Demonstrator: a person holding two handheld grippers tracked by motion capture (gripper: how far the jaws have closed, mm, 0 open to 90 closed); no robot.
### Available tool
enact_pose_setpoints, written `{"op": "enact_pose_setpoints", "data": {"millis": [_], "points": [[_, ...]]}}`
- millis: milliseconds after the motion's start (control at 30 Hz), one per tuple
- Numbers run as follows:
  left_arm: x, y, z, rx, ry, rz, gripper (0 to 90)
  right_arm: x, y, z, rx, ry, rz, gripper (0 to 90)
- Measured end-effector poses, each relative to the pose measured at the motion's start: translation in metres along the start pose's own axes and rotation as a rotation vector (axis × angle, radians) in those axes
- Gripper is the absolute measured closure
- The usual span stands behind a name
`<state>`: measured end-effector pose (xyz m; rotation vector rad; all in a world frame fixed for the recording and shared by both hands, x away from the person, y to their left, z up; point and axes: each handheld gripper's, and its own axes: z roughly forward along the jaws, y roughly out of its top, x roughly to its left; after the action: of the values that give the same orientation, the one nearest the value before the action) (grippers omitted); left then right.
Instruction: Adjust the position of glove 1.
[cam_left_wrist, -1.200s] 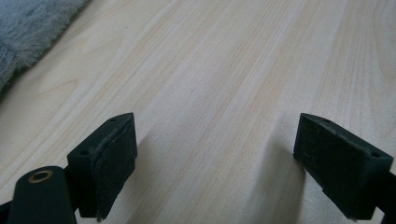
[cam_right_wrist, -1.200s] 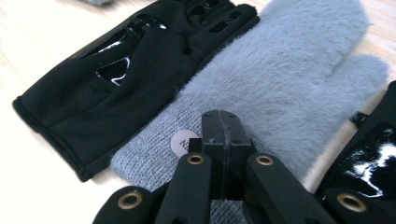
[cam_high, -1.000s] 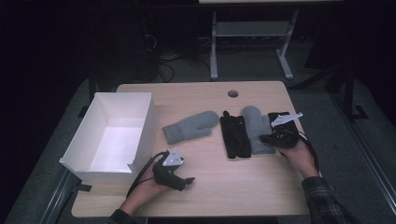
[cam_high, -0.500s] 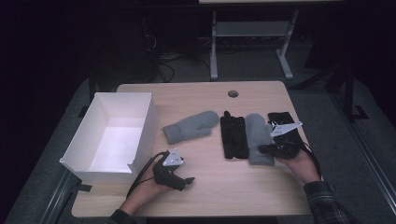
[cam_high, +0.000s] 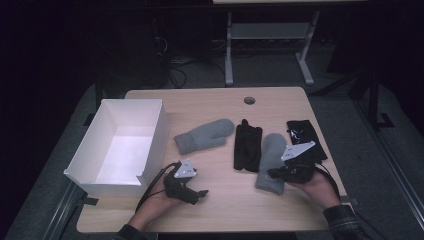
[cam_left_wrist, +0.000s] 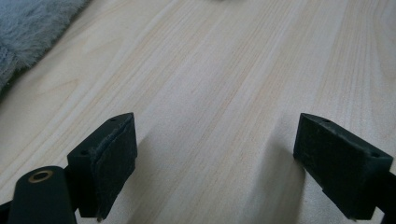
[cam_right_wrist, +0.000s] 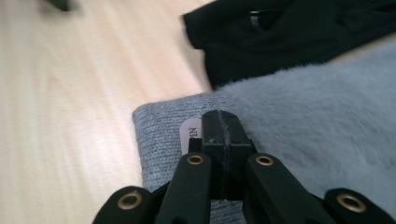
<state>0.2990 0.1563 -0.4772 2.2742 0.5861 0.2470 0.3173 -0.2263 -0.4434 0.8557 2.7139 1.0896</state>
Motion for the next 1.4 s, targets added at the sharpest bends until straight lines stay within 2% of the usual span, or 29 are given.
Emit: {"op": "enact_pose_setpoints", "data": {"millis": [100, 267, 300, 367, 400, 433, 500, 567, 633, 700, 800, 900, 1000, 1067, 1133, 1167, 1400], "points": [[0.0, 0.0, 0.0, 0.001, 0.0, 0.0, 12.8, 0.01, 0.002, 0.002, 0.005, 0.031, -0.014, 90.0], [0.0, 0.0, 0.0, 0.0, 0.001, -0.003, 12.9, 0.026, 0.009, 0.011, 0.006, 0.084, -0.064, 90.0], [0.0, 0.0, 0.0, -0.001, 0.001, -0.003, 12.8, 0.028, 0.011, 0.013, 0.008, 0.084, -0.08, 90.0], [0.0, 0.0, 0.0, -0.001, 0.001, -0.004, 12.8, 0.031, 0.014, 0.012, -0.004, 0.086, -0.079, 90.0], [0.0, 0.0, 0.0, -0.001, 0.0, -0.004, 12.9, 0.029, 0.014, 0.011, -0.011, 0.078, -0.096, 90.0], [0.0, 0.0, 0.0, 0.004, 0.002, 0.003, 12.8, 0.029, 0.015, 0.008, -0.025, 0.078, -0.079, 90.0], [0.0, 0.0, 0.0, -0.001, 0.0, -0.004, 12.8, 0.023, 0.015, 0.002, -0.041, 0.046, -0.072, 90.0], [0.0, 0.0, 0.0, 0.002, 0.0, -0.001, 12.9, 0.012, 0.014, -0.004, -0.054, 0.002, -0.055, 90.0], [0.0, 0.0, 0.0, 0.002, 0.0, -0.001, 12.8, -0.006, 0.014, -0.01, -0.072, -0.047, -0.023, 90.0], [0.0, 0.0, 0.0, 0.007, 0.0, 0.0, 12.8, -0.017, 0.014, -0.012, -0.072, -0.078, -0.01, 90.0], [0.0, 0.0, 0.0, 0.007, 0.0, 0.0, 12.8, -0.036, 0.014, -0.011, -0.081, -0.109, 0.032, 90.0], [0.0, 0.001, 0.0, 0.007, 0.001, 0.0, 12.8, -0.044, 0.014, -0.007, -0.079, -0.13, 0.039, 90.0], [0.0, 0.001, 0.0, 0.007, 0.001, 0.0, 12.8, -0.049, 0.015, 0.002, -0.033, -0.143, 0.05, 90.0], [0.0, 0.001, 0.0, 0.006, 0.002, 0.0, 12.8, -0.051, 0.012, 0.011, 0.027, -0.14, 0.058, 90.0], [0.0, 0.001, 0.0, 0.006, 0.002, 0.0, 12.8, -0.051, 0.009, 0.014, 0.04, -0.139, 0.065, 90.0], [0.0, 0.001, 0.0, 0.006, 0.002, 0.0, 12.8, -0.051, 0.006, 0.014, 0.045, -0.137, 0.084, 90.0], [0.0, 0.001, 0.0, 0.006, 0.002, 0.001, 12.8, -0.042, 0.0, 0.008, 0.07, -0.132, 0.088, 90.0]]}}
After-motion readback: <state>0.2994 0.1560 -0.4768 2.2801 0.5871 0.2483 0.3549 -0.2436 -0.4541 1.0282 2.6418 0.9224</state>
